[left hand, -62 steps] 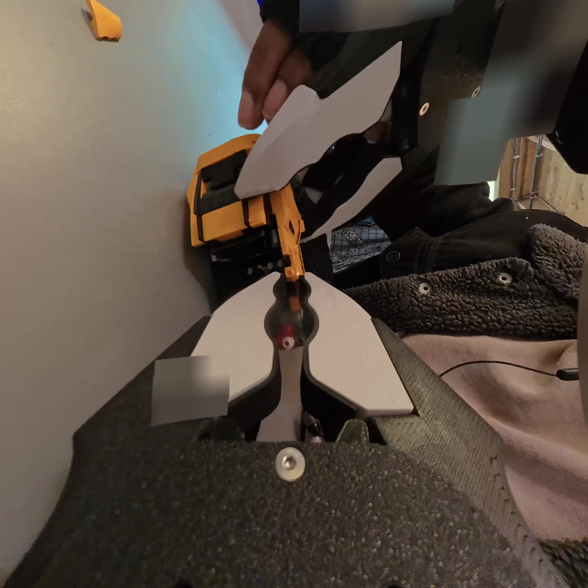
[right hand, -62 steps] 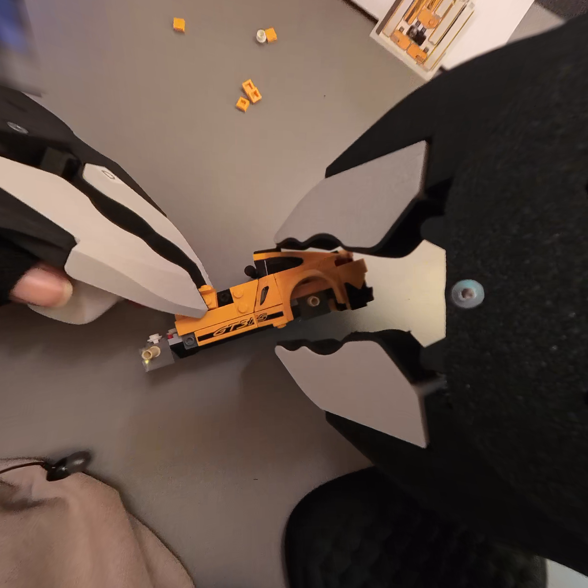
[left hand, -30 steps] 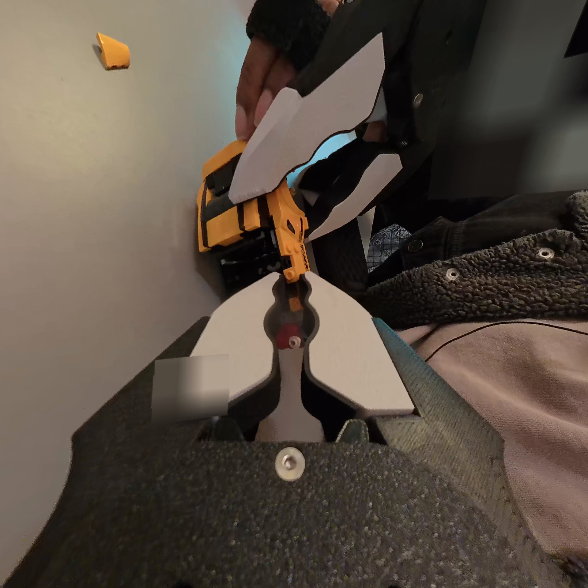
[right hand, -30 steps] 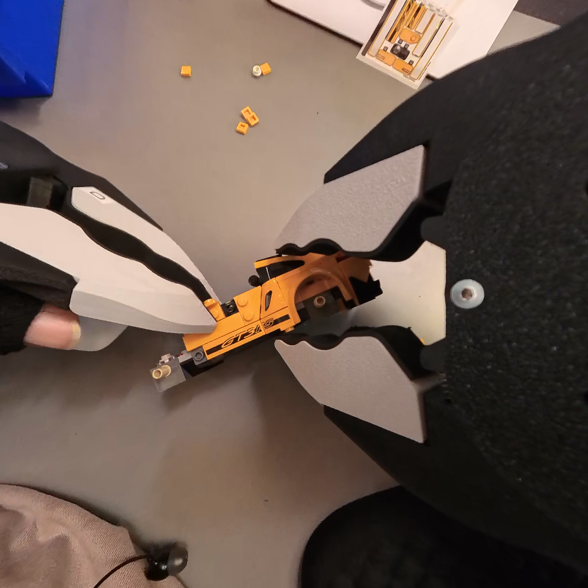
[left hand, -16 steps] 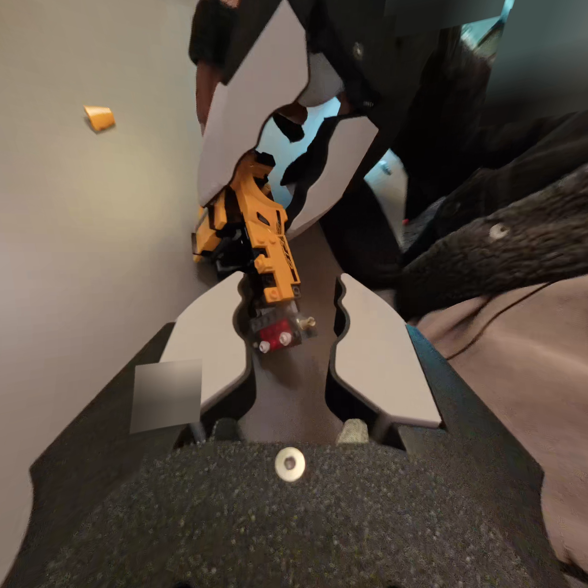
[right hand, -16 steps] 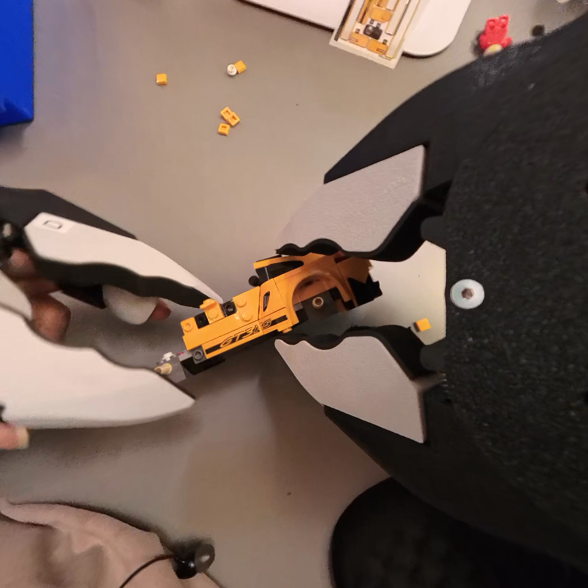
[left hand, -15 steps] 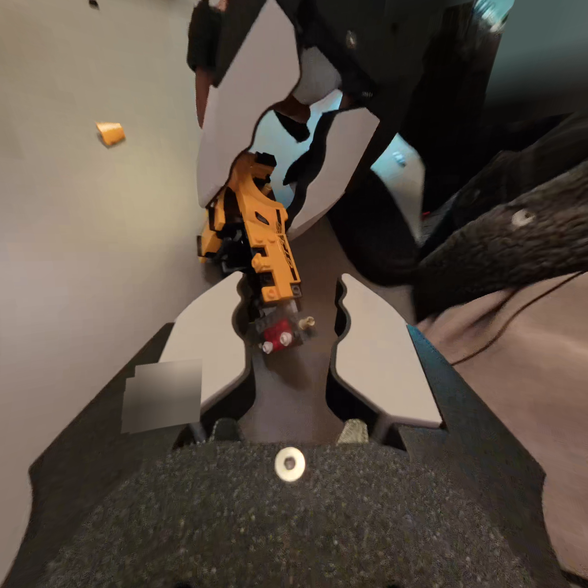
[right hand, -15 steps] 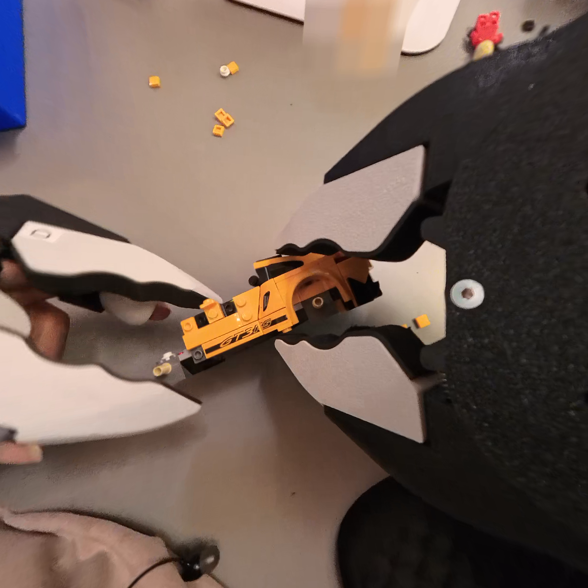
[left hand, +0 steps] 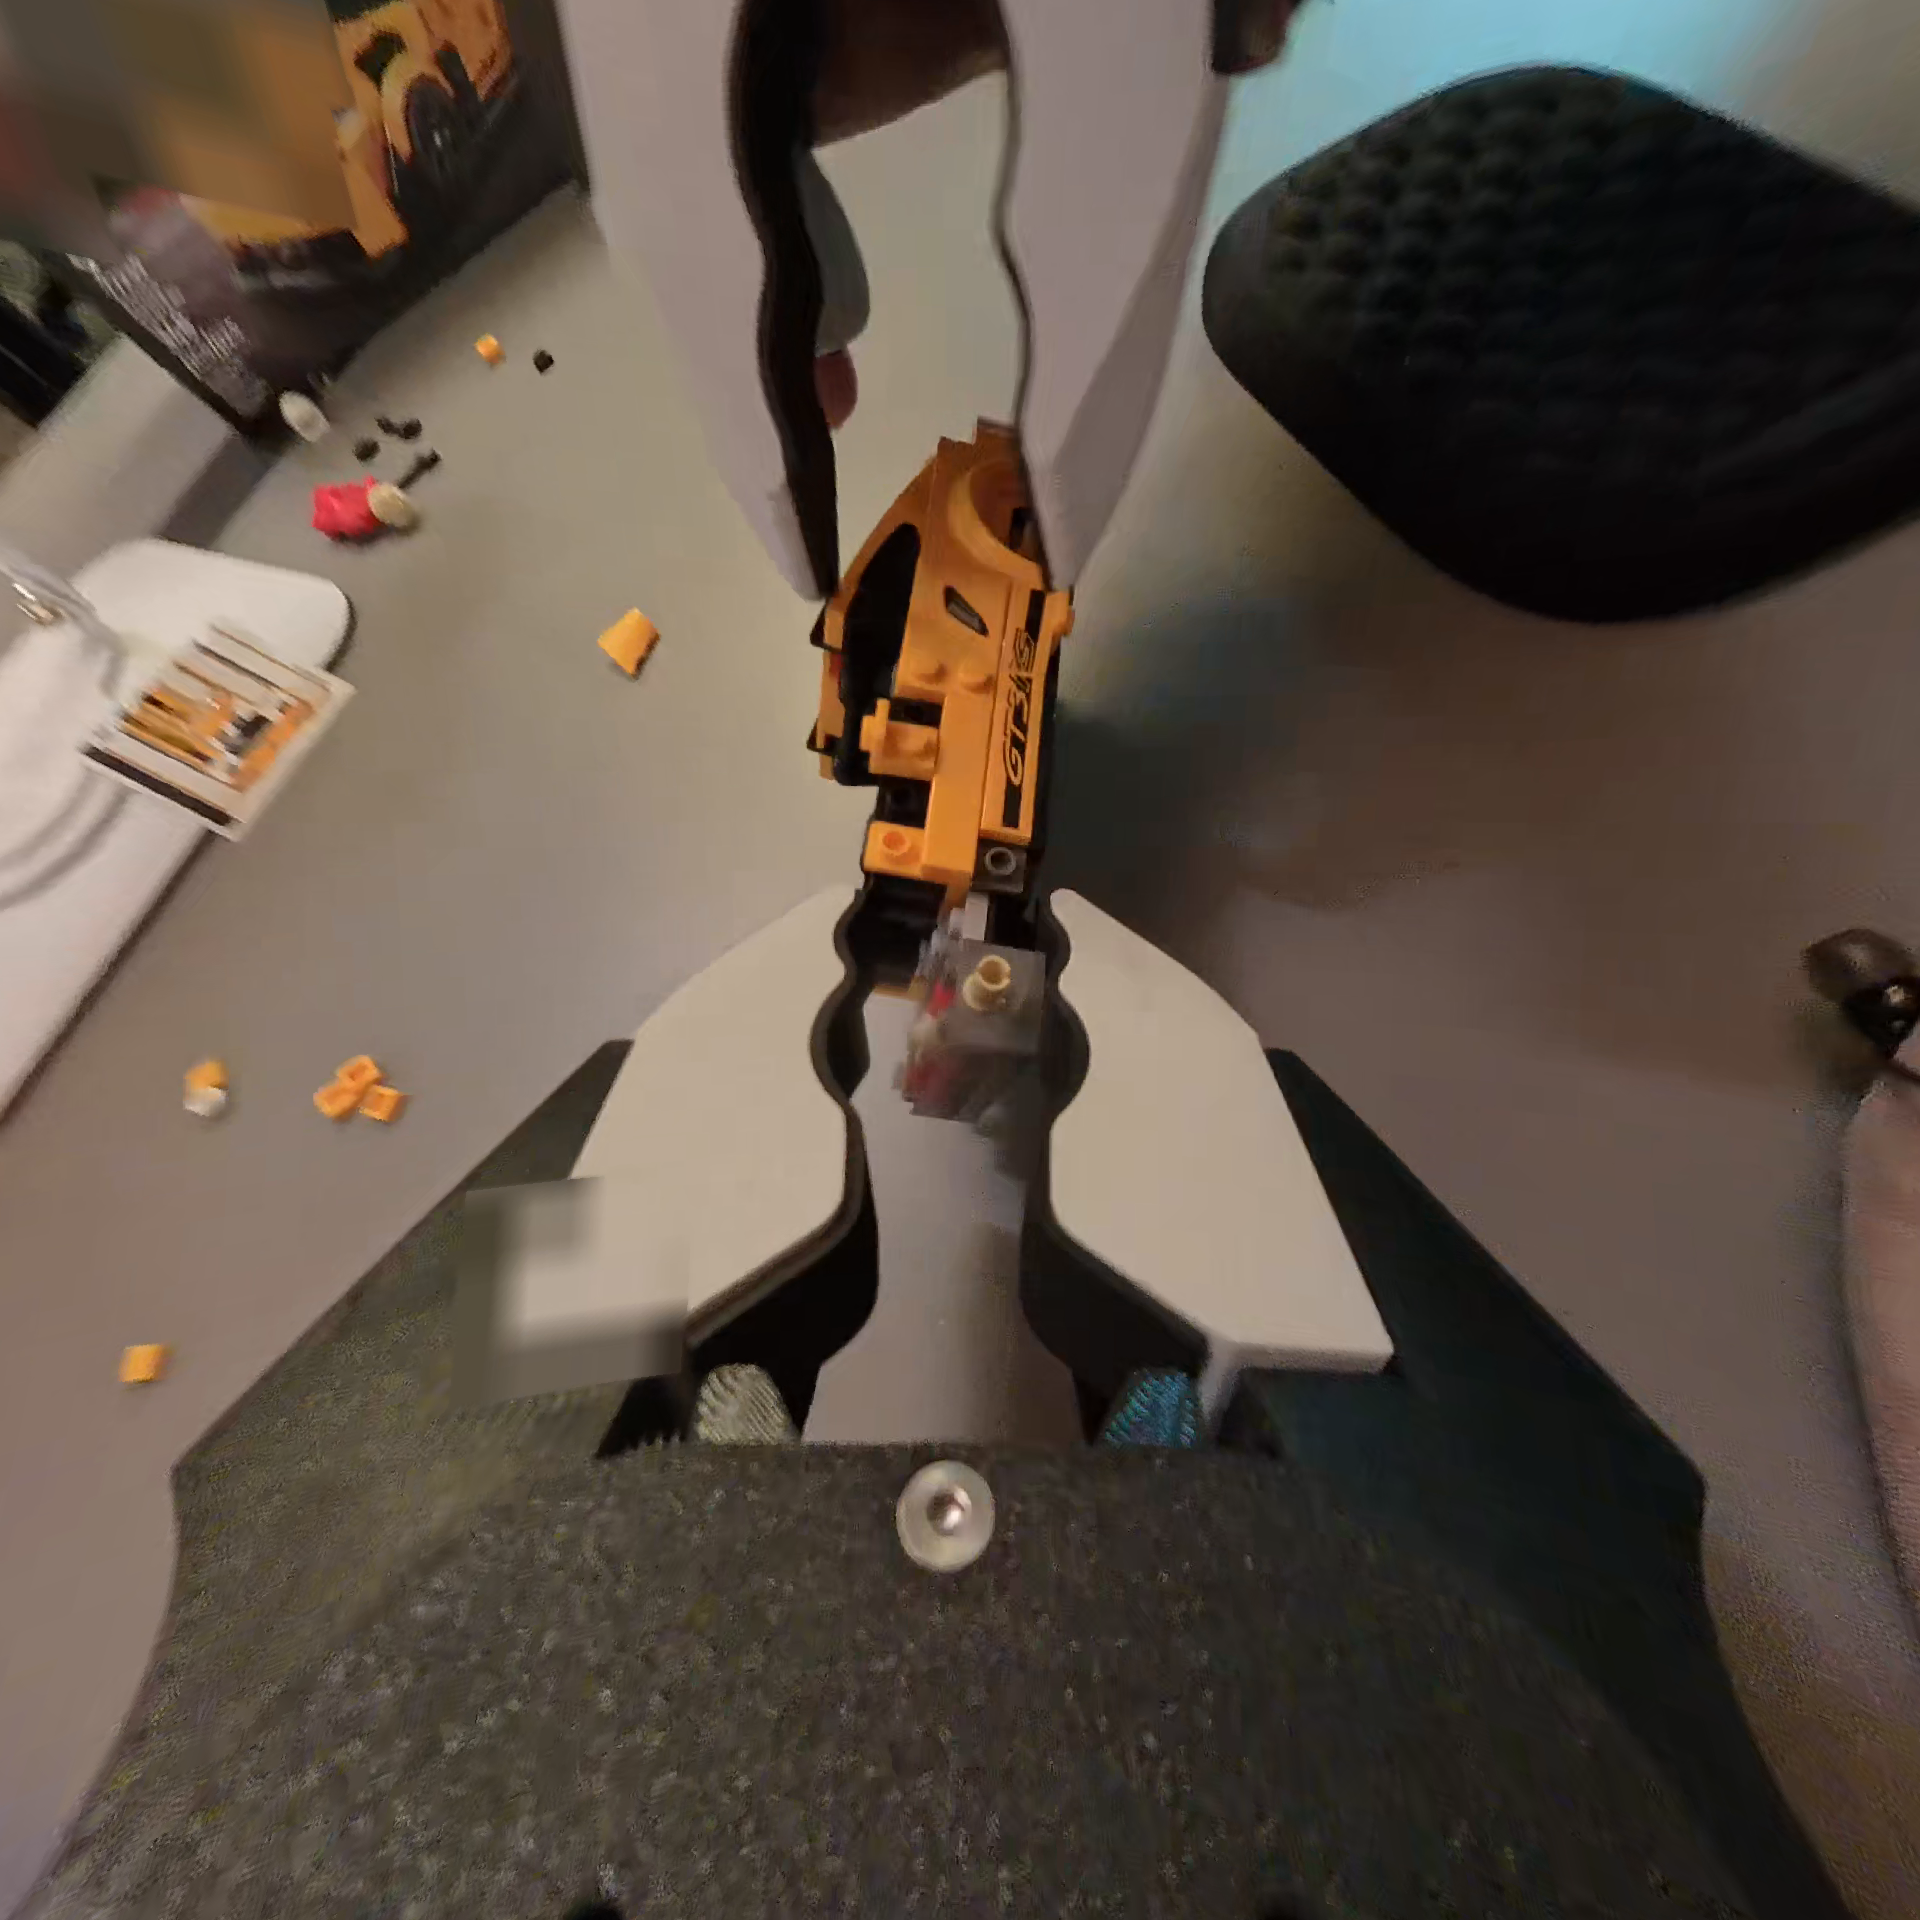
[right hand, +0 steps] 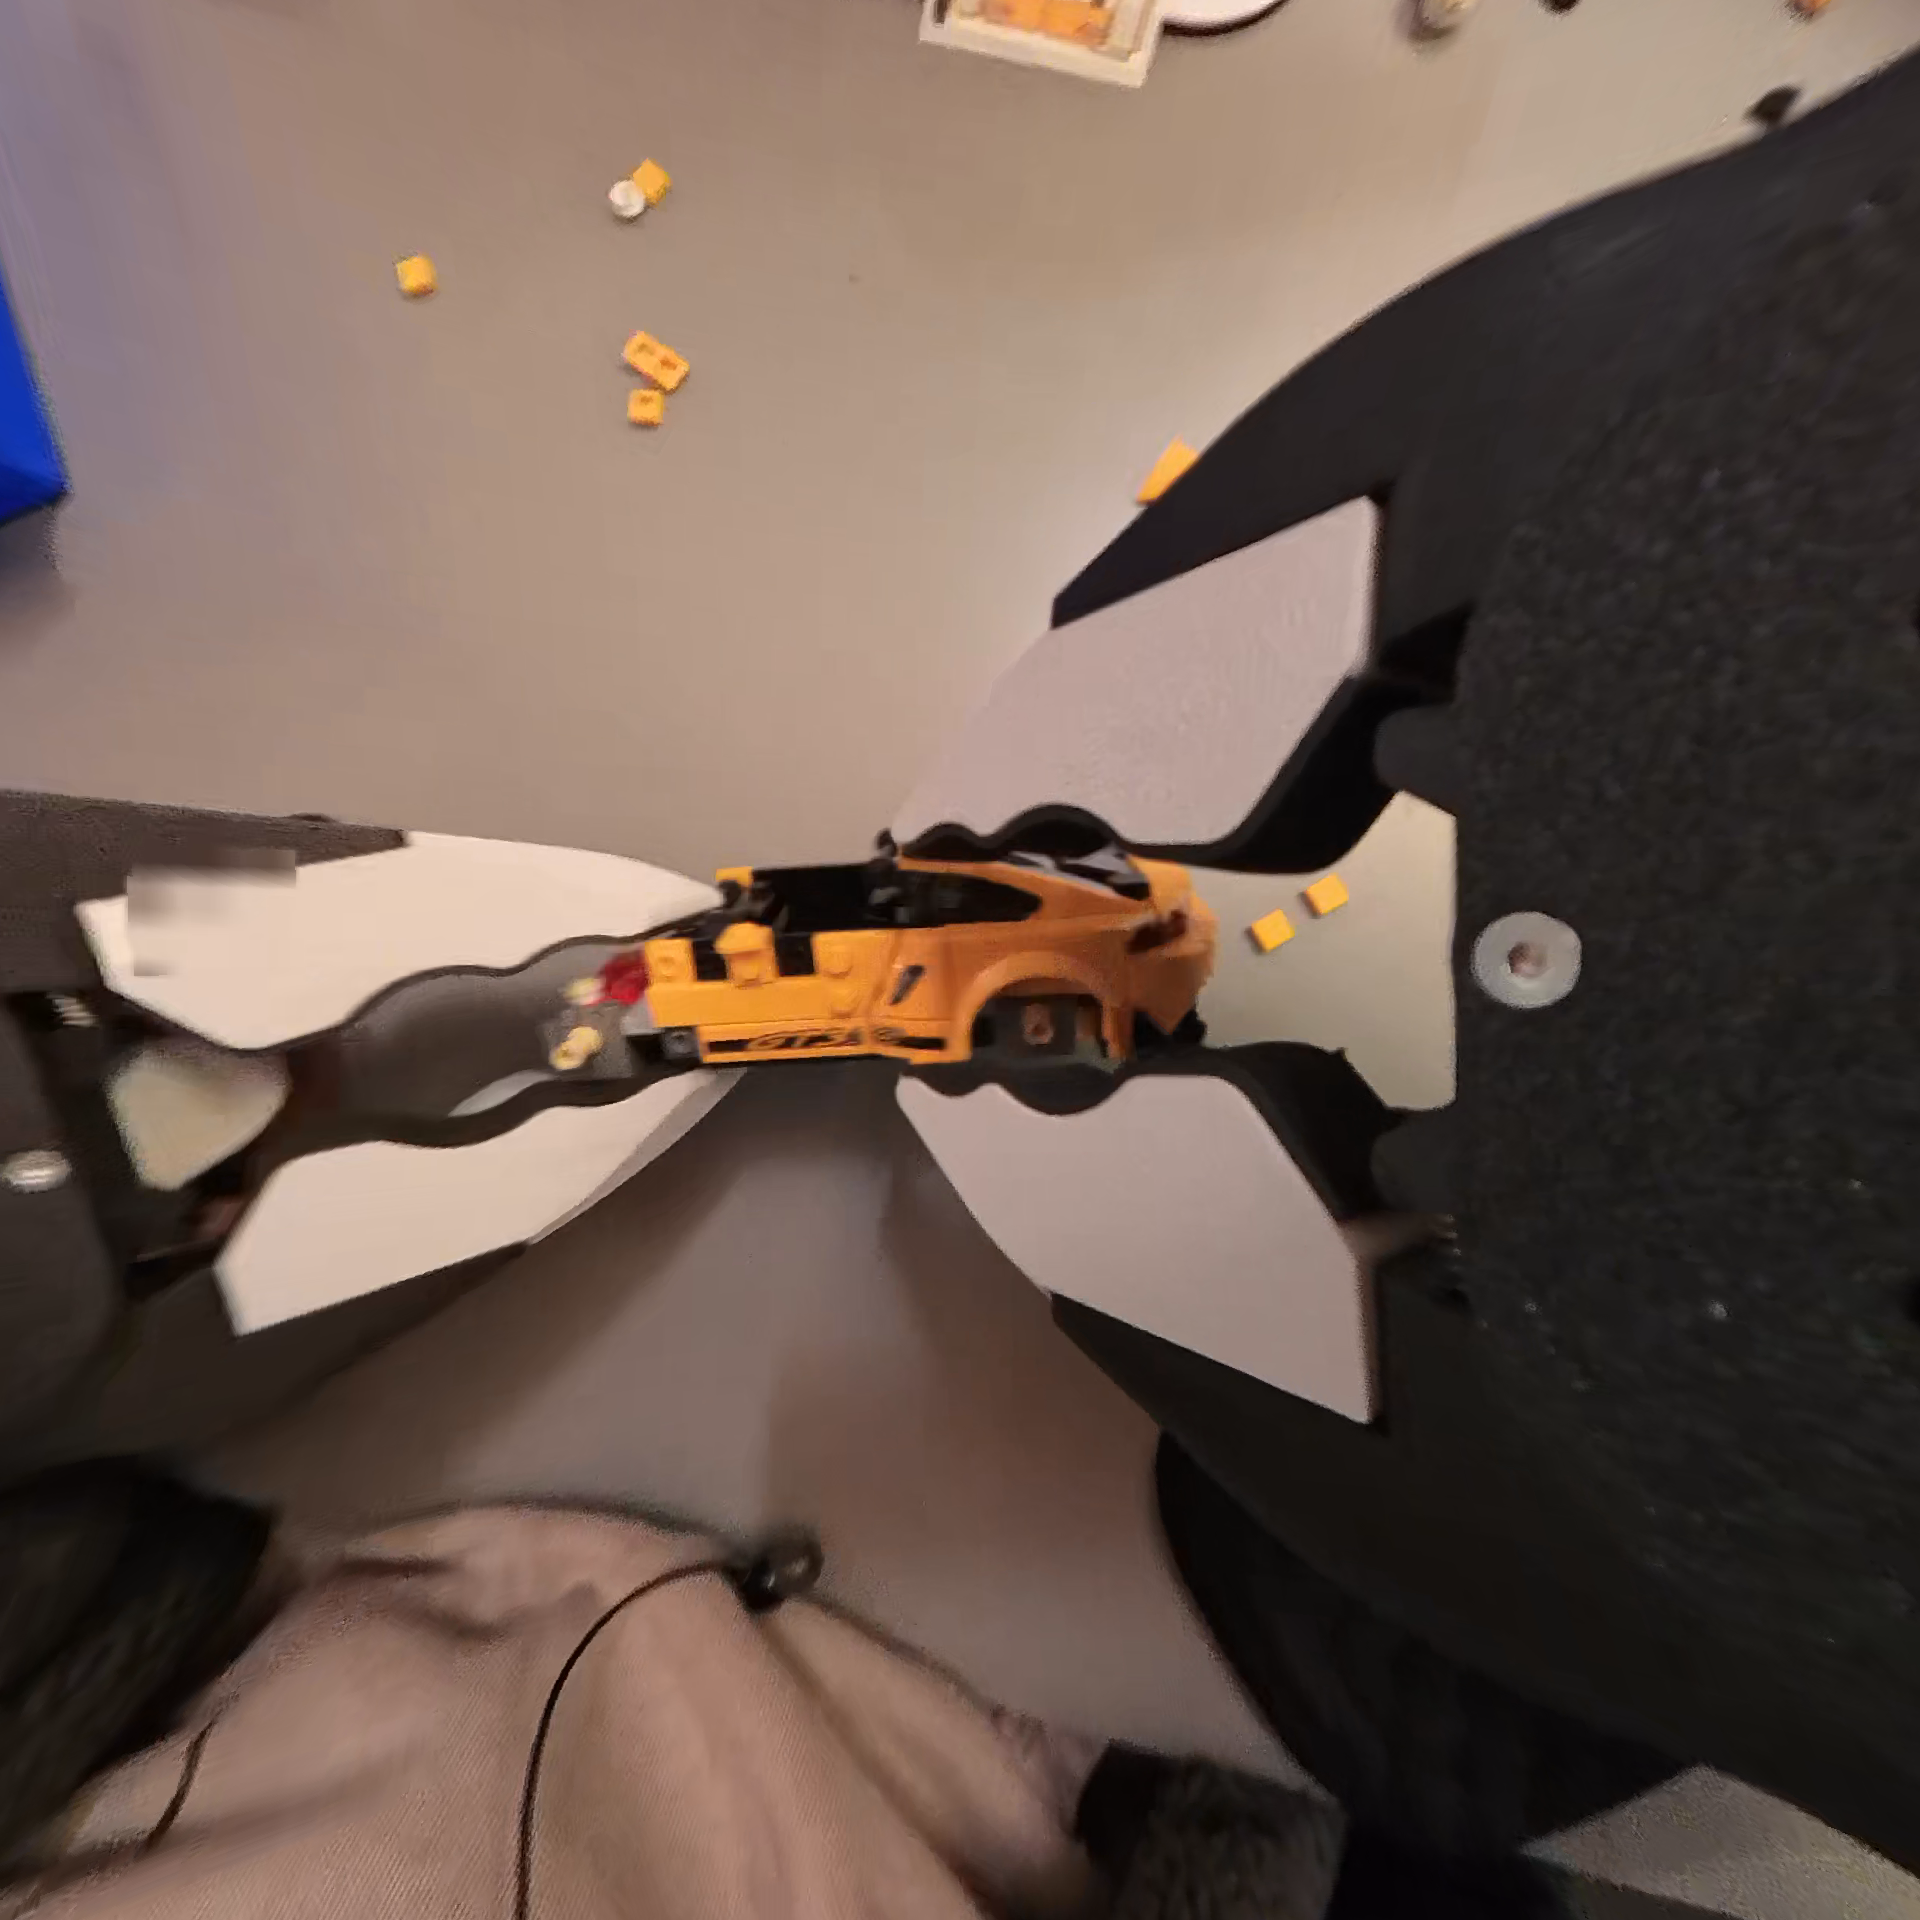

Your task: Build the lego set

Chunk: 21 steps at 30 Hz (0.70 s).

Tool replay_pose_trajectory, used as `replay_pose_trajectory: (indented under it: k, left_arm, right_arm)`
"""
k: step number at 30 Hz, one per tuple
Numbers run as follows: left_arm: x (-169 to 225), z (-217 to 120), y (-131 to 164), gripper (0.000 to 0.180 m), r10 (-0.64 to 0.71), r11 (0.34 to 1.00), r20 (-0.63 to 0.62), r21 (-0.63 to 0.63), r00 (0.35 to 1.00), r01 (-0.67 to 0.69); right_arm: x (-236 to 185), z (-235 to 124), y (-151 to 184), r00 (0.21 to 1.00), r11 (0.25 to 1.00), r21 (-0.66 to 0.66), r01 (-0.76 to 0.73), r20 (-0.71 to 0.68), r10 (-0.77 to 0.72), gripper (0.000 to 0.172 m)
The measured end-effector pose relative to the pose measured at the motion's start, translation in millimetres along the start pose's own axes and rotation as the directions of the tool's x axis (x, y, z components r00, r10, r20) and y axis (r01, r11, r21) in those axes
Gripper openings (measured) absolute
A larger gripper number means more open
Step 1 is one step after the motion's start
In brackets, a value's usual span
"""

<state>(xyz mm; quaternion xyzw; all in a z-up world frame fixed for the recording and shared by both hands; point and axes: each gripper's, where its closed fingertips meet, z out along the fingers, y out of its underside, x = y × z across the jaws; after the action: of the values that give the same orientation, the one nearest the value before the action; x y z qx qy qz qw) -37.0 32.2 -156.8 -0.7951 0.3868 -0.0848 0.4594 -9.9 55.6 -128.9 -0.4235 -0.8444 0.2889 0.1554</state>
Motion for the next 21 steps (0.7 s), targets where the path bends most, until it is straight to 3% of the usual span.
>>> replay_pose_trajectory:
  k: [1, 8, 12, 21]
  left_arm:
    - [1, 0, -1, 0.029, 0.036, 0.999, 0.017, -0.001, 0.999, -0.036]
    - [5, -1, -3, 0.029, 0.194, 0.981, 0.085, -0.012, 0.977, -0.194]
    - [5, -2, -4, 0.029, 0.249, 0.969, 0.115, -0.029, 0.962, -0.247]
    - [4, -3, -6, 0.028, 0.344, 0.939, 0.165, -0.076, 0.924, -0.336]
  right_arm:
    - [-4, -1, -5, 1.0, 1.0, 0.001, 0.004, 0.03, -0.004, 0.029]
    - [-11, 10, -21, 0.993, 0.999, -0.037, 0.034, 0.112, -0.03, 0.024]
    - [-14, 14, -21, 0.977, 0.996, -0.085, 0.01, 0.212, 0.008, 0.01]
    - [-20, 17, -19, 0.962, 0.993, -0.114, -0.015, 0.268, 0.046, 0.008]
